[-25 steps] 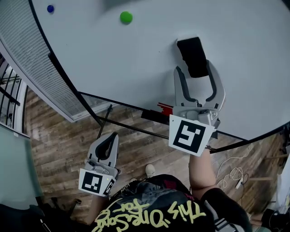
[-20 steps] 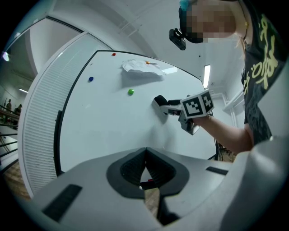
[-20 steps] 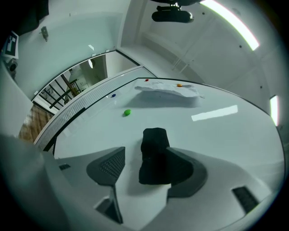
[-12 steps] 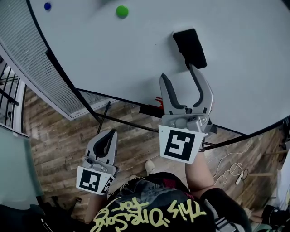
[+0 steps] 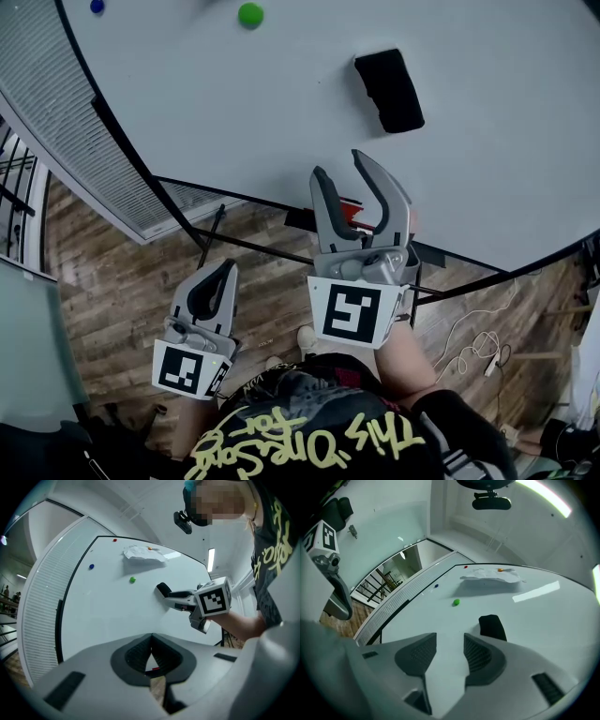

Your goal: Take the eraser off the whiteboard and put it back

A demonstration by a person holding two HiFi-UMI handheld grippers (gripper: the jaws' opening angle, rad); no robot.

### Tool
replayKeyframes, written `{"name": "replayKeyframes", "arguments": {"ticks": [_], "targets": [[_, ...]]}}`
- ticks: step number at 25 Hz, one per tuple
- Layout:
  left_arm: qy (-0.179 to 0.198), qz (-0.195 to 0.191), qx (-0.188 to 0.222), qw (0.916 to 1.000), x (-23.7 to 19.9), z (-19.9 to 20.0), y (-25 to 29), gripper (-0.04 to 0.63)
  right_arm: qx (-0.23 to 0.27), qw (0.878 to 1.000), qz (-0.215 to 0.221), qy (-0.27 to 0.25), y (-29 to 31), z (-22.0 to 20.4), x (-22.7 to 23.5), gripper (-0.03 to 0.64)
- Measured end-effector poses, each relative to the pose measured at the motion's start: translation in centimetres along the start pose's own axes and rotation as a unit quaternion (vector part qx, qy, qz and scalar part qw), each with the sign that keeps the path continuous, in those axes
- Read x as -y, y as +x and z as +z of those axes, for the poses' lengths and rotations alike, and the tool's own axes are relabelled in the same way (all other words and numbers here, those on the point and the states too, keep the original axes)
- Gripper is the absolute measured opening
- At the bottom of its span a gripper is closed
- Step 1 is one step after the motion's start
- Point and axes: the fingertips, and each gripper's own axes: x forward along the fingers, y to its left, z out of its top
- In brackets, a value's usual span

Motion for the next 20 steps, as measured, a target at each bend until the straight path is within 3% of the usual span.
{"name": "replayKeyframes", "arguments": {"ticks": [13,20], "targets": [[0.002,0.0,0.004,1.0,-0.2,0.1,-1.2,0.008,-0.004,1.0,0.021,0.02,-1.6,0.3,-3.2,0.049],[0.003,-0.003,0.006,1.0,-0.1,0.2,-2.0,0.008,-0.007,0.999,0.032,0.028,-2.6,0.7,-4.7,0.026]]}}
